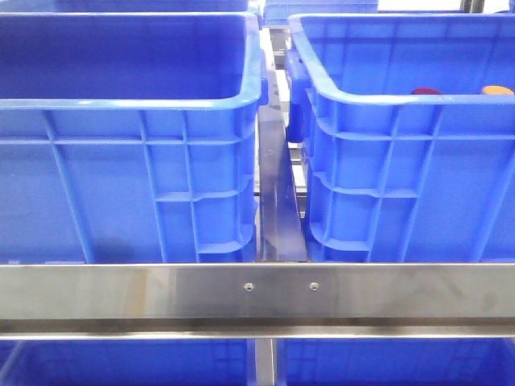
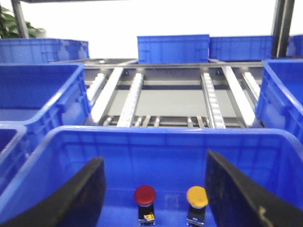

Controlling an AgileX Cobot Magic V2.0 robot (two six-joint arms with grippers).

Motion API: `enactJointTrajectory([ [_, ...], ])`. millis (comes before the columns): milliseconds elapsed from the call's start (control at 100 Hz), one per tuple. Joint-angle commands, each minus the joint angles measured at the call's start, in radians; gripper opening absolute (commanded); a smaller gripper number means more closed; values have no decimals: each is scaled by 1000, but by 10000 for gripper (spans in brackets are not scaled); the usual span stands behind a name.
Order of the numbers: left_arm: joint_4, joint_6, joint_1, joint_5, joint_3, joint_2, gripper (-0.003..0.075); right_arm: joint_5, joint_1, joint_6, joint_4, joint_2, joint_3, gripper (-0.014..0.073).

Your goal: Pick red and yellow buttons and place in box

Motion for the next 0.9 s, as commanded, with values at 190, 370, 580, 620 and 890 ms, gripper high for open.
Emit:
enactJointTrajectory([
  [190,5,-9,3,-79,-24,8,-19,68,-6,-8,94,-198,91,386],
  [370,5,-9,3,-79,-24,8,-19,68,-6,-8,94,-222,110,157],
  [580,5,-9,3,-79,-24,8,-19,71,-6,-7,94,-222,110,-64],
  [620,5,-9,3,-79,-24,8,-19,71,-6,-7,94,-222,110,-67],
  [890,5,-9,3,-79,-24,8,-19,71,-6,-7,94,-222,110,-68],
])
